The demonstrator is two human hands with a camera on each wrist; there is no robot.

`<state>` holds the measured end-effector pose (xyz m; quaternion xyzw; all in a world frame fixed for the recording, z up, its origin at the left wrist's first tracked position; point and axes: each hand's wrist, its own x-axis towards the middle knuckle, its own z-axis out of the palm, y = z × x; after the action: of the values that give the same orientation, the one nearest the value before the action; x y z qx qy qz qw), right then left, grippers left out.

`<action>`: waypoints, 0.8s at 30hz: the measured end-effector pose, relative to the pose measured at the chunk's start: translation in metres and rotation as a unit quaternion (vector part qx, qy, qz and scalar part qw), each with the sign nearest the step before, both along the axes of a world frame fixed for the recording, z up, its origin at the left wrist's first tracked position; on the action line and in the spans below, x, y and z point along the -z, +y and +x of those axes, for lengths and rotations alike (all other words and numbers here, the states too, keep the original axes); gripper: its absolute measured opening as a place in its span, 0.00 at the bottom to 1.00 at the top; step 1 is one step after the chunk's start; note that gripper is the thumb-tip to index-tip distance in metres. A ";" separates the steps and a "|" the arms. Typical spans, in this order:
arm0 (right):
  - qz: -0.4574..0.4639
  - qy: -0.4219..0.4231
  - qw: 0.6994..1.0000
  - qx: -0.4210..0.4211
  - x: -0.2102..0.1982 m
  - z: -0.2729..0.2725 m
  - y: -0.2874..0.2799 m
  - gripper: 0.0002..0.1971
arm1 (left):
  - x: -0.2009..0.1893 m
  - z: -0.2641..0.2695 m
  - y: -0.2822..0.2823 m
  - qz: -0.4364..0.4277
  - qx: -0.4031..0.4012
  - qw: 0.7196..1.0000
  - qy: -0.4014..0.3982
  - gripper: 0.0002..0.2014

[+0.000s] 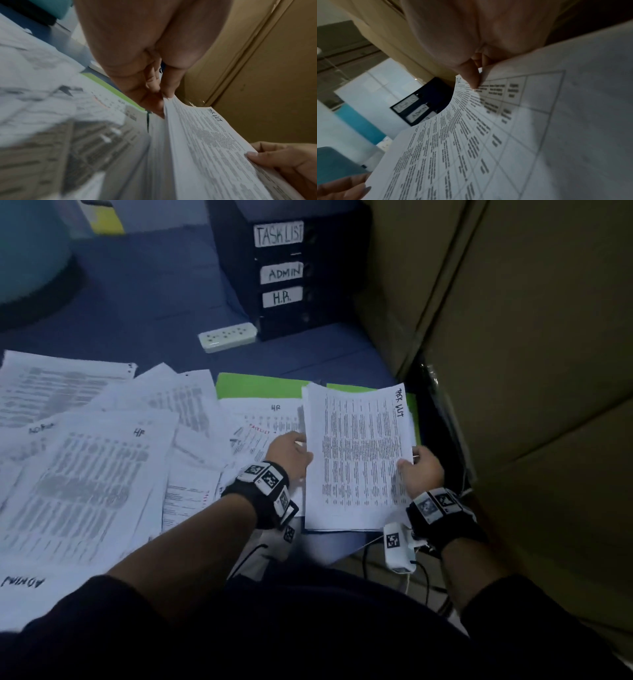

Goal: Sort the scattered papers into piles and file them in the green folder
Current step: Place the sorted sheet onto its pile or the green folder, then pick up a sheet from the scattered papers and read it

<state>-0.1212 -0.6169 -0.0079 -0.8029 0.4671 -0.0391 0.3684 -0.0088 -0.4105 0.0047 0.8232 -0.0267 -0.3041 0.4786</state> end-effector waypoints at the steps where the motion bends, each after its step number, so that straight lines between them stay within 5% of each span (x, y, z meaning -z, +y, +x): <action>1: -0.004 0.019 1.000 0.001 0.007 -0.004 -0.006 0.18 | 0.004 -0.003 -0.007 0.008 0.017 1.000 0.016 0.23; 7: 0.019 0.107 0.991 -0.079 0.025 -0.018 -0.013 0.26 | 0.020 -0.010 -0.014 0.059 0.130 0.988 0.053 0.35; 14: -0.030 0.007 0.996 -0.084 0.004 0.023 0.021 0.24 | -0.001 0.003 0.048 -0.074 -0.030 0.996 0.050 0.26; 18: 0.011 -0.007 0.975 -0.223 -0.007 0.073 0.082 0.17 | -0.013 0.010 0.130 -0.026 -0.092 0.995 -0.041 0.22; 24: 0.057 0.002 0.915 -0.399 -0.010 0.127 0.221 0.13 | -0.007 0.006 0.276 0.090 -0.222 0.968 -0.076 0.21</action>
<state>0.0053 -0.3961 0.0019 -0.9003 0.1100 0.1398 0.3973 -0.0032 -0.1348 0.0119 0.8690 0.1476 -0.1279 0.4546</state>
